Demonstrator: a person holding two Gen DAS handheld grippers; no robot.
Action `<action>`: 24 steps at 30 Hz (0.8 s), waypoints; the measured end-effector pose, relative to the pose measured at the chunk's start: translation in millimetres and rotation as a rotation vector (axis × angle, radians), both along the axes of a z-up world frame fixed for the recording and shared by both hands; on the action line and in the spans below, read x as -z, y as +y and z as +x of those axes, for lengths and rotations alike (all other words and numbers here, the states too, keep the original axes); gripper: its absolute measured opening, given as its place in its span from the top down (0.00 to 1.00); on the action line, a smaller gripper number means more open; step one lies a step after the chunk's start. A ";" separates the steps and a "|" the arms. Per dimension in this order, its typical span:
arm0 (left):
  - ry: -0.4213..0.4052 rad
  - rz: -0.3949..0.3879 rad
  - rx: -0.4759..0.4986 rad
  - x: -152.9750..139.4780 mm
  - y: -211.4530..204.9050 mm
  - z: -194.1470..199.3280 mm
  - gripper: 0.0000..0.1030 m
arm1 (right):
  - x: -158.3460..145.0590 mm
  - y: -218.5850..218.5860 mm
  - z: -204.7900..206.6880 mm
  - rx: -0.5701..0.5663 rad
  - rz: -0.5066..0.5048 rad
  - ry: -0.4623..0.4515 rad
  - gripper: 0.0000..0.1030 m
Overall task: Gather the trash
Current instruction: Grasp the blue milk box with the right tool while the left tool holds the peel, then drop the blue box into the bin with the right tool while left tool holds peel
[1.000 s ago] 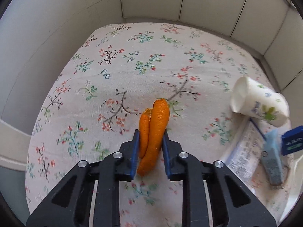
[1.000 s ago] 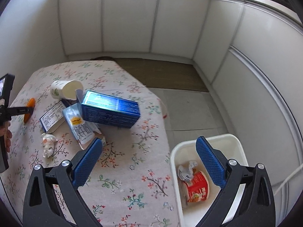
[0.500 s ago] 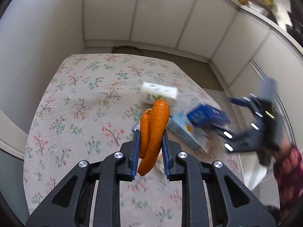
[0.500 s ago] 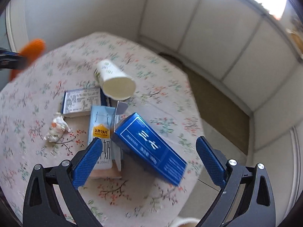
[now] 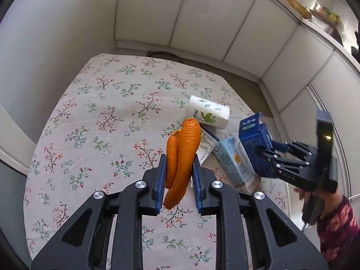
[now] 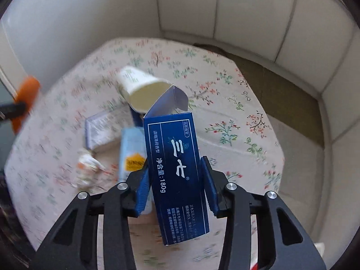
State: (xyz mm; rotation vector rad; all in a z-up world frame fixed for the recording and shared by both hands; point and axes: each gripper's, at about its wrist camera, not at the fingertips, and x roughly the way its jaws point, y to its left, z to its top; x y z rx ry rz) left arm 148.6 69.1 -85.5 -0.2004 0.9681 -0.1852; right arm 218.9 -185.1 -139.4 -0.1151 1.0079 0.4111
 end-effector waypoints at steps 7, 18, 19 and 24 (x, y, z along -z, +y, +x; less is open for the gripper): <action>-0.068 -0.053 -0.026 -19.5 9.1 -8.1 0.80 | -44.6 -3.6 -31.5 0.101 0.153 -0.085 0.59; -0.171 -0.115 -0.012 -49.9 5.6 -26.2 0.80 | -84.4 -4.7 -87.0 0.206 0.200 -0.237 0.59; -0.178 -0.116 -0.010 -52.0 4.6 -27.8 0.80 | -86.5 -7.2 -91.7 0.214 0.201 -0.246 0.59; -0.224 -0.119 0.005 -62.1 -3.2 -35.6 0.80 | -98.3 -21.3 -114.1 0.267 0.213 -0.307 0.59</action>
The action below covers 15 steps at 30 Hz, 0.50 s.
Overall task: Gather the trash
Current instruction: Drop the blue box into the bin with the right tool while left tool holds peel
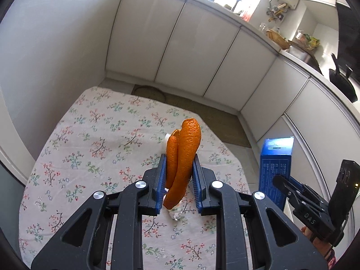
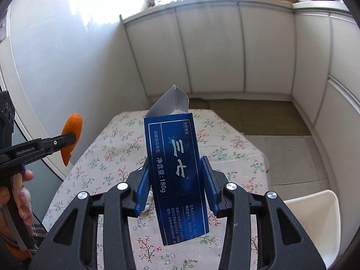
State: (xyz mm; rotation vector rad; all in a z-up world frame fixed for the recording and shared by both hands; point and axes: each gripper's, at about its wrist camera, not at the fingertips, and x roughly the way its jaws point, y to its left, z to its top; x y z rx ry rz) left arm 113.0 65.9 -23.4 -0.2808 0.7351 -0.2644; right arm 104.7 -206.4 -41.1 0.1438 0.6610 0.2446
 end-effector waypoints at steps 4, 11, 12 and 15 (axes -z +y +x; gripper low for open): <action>-0.050 0.005 0.021 -8.9 -10.2 -8.2 0.80 | -8.6 -14.6 -16.6 0.055 -0.006 -0.038 0.59; -0.103 0.017 0.061 -17.6 -31.0 -17.4 0.80 | -23.8 -47.0 -45.2 0.164 -0.029 -0.101 0.59; -0.104 0.019 0.067 -17.2 -33.3 -17.7 0.80 | -25.3 -52.3 -49.4 0.182 -0.034 -0.107 0.59; -0.108 0.026 0.090 -18.0 -44.2 -21.8 0.80 | -28.2 -70.8 -63.0 0.242 -0.041 -0.120 0.59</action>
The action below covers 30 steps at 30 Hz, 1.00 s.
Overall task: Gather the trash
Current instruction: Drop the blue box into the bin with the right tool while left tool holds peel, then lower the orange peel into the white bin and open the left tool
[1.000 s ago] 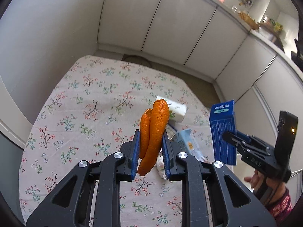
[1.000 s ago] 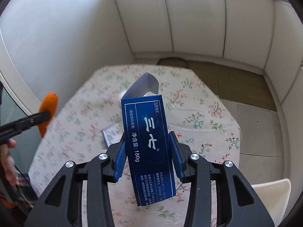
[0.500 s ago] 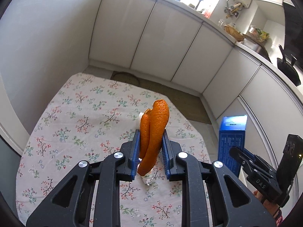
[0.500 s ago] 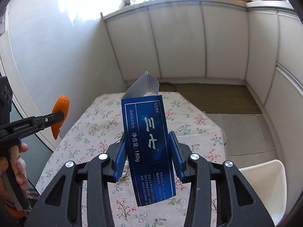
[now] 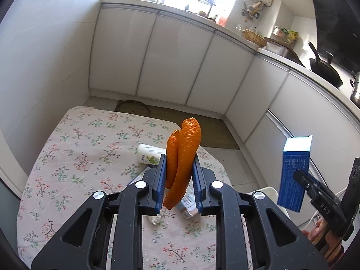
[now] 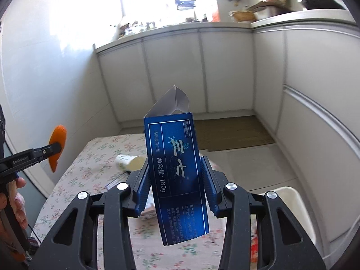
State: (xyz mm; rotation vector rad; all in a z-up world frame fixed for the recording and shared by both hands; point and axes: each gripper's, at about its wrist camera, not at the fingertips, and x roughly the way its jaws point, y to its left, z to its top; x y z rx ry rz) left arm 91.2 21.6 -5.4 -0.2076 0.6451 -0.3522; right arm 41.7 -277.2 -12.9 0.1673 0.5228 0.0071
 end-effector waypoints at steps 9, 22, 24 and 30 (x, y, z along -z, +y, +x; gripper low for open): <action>-0.022 0.024 0.076 7.5 -39.5 -13.7 0.80 | 7.0 -50.3 -27.7 0.175 -0.047 0.018 0.59; -0.010 0.047 0.212 25.7 -113.8 -29.6 0.80 | 25.2 -93.6 -47.5 0.365 -0.139 0.076 0.32; -0.006 0.051 0.231 26.7 -127.1 -30.7 0.80 | 24.2 -100.8 -55.1 0.411 -0.160 0.062 0.23; 0.020 0.033 0.292 30.9 -165.3 -33.8 0.80 | 21.3 -123.6 -75.7 0.573 -0.272 0.031 0.09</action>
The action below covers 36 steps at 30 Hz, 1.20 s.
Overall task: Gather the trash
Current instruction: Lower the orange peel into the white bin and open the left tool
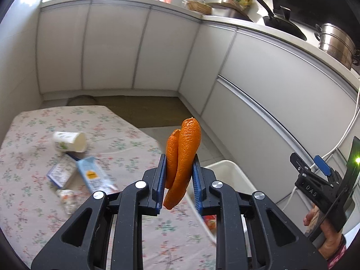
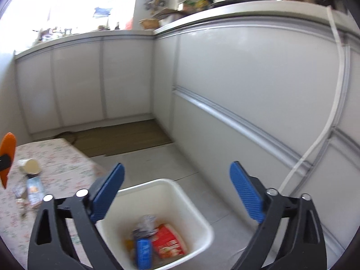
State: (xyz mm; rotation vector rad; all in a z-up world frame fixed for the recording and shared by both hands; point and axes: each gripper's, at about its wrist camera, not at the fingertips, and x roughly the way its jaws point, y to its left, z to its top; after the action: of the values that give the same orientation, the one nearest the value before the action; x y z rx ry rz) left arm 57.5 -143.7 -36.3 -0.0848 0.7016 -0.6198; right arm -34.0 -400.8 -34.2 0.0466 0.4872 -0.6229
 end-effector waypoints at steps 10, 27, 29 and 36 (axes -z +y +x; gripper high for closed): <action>0.050 0.005 0.102 5.6 -72.1 -2.9 0.80 | 6.6 -32.6 -16.5 0.088 0.029 0.019 0.08; 0.102 0.100 0.188 26.0 -148.1 4.5 0.57 | 6.0 -52.7 -33.4 0.184 0.060 -0.008 0.07; 0.092 0.117 0.176 26.4 -146.8 3.6 0.49 | 6.3 -50.6 -32.7 0.177 0.056 -0.006 0.07; 0.051 0.164 0.104 26.4 -131.1 2.3 0.22 | 6.6 -37.8 -24.2 0.146 0.037 0.014 0.07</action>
State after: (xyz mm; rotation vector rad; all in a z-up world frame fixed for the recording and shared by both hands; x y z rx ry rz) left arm 59.8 -274.8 -62.7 0.0888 0.8081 -0.6592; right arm -58.2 -438.5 -40.9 0.1137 0.5117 -0.7580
